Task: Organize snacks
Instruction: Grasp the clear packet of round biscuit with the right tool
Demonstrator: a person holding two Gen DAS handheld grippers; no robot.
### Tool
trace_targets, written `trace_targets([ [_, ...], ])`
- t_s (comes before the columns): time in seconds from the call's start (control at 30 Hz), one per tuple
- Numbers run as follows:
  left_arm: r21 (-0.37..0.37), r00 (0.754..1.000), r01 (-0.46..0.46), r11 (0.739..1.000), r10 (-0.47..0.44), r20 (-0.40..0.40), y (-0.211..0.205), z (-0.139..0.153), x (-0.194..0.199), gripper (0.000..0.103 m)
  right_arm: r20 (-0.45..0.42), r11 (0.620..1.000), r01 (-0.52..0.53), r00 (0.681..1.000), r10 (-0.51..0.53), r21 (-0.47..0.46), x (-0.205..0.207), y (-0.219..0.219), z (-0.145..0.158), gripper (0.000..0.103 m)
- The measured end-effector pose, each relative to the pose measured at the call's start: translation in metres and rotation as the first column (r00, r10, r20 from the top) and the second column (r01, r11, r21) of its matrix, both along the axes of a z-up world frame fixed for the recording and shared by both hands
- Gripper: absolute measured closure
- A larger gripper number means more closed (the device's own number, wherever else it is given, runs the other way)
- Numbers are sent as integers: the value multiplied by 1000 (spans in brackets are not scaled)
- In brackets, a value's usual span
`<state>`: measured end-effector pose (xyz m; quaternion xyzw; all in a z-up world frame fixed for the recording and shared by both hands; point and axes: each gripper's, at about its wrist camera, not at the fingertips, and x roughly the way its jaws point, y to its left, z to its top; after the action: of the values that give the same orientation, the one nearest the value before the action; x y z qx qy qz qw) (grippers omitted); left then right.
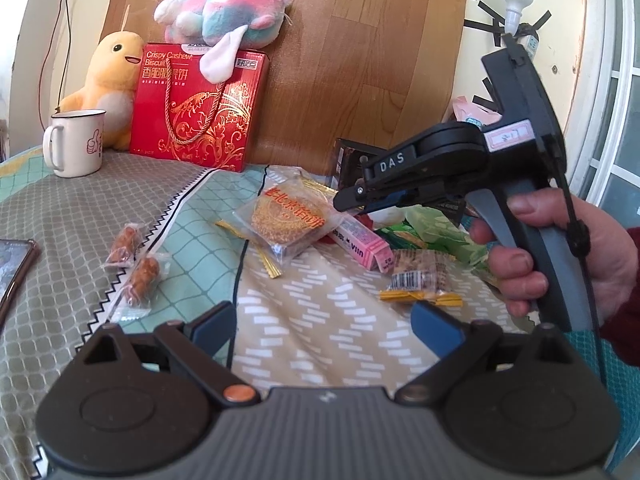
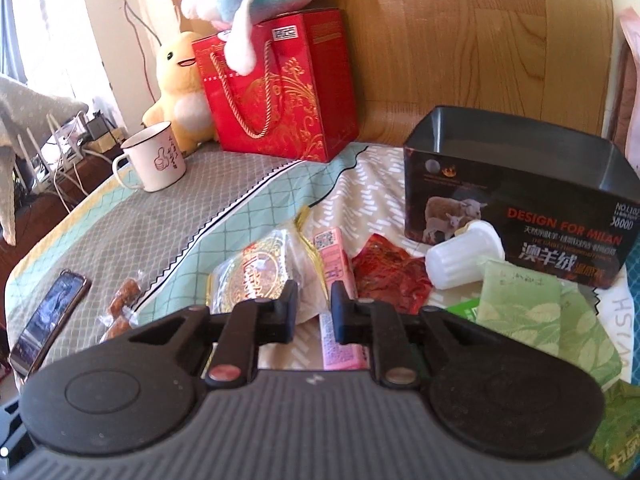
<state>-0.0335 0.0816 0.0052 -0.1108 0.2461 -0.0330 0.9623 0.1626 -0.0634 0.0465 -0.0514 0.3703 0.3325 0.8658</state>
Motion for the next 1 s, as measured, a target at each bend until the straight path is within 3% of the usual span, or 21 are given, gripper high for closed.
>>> trace_targets([
  [0.4,-35,1000,-12,999,12,22,8,3,-6,6,22,999,-37,999,36,16,-37,-6,9,86],
  [0.63,-87,996,-52,995,58,71,19,11,-17,5,23,998,-54,998,53,41,-67,-17,14,99],
  [0.9,-71,997,-39,997,44,65,14,11,-16,5,48,996,-68,997,65,58,-96,-30,18,94],
  [1.0,-70,997,-36,997,40,60,14,10,-16,5,11,995,-80,997,79,58,-101,-36,11,91],
])
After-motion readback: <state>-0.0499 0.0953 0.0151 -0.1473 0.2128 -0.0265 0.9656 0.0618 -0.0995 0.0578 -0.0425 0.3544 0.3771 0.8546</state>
